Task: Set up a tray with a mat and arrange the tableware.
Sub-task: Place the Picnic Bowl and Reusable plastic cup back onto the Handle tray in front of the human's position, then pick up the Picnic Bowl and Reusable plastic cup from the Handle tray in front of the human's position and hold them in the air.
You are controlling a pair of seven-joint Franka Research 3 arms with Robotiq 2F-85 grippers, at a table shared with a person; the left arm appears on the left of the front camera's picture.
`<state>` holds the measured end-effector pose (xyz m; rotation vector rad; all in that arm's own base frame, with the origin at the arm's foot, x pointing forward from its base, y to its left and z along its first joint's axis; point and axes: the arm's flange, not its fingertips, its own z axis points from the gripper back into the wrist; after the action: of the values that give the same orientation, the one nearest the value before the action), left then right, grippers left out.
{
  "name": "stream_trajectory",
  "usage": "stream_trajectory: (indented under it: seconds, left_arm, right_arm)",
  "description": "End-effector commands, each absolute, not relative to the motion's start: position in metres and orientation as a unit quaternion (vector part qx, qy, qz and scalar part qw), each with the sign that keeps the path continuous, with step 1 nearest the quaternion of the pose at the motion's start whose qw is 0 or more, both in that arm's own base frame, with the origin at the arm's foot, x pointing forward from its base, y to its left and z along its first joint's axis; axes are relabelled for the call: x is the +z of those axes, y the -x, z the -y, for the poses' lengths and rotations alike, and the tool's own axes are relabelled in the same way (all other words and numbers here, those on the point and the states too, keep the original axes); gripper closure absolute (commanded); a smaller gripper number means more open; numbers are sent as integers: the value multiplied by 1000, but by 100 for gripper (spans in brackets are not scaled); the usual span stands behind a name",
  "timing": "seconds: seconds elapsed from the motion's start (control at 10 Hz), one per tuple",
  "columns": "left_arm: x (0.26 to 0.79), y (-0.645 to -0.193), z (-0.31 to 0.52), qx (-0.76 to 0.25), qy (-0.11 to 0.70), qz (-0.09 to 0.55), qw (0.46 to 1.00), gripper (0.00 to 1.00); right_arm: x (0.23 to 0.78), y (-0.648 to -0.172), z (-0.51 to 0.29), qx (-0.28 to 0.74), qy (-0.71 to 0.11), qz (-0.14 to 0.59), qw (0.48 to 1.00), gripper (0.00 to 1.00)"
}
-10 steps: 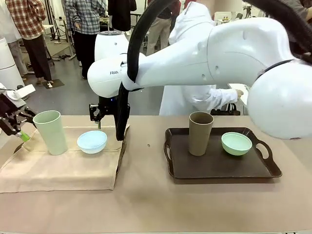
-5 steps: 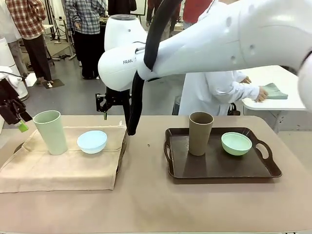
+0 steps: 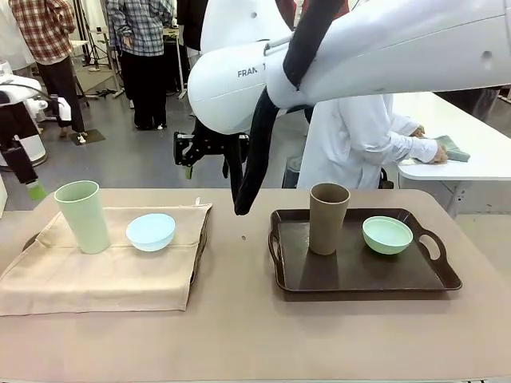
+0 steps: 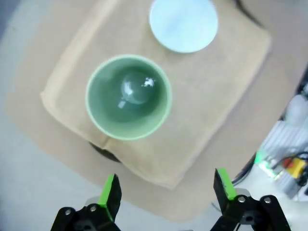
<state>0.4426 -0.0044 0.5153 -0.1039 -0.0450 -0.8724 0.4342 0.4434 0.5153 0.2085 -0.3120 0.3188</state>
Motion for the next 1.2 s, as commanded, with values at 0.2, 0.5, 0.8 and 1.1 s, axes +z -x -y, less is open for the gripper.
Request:
stream_trajectory:
  seconds: [0.2, 0.5, 0.8, 1.1]
  left_arm:
    - [538, -465, 61, -335, 32, 55, 940, 0]
    - [535, -447, 39, -381, 47, 27, 923, 0]
    - [535, -447, 39, -381, 47, 27, 923, 0]
    - [535, -447, 39, -381, 47, 27, 923, 0]
  right_arm:
    - [529, -447, -430, 143, -85, 139, 976, 19]
    - [528, -439, -429, 147, -92, 152, 973, 19]
    - [528, -439, -429, 147, -92, 152, 973, 19]
    - [528, -439, -429, 147, -92, 152, 973, 19]
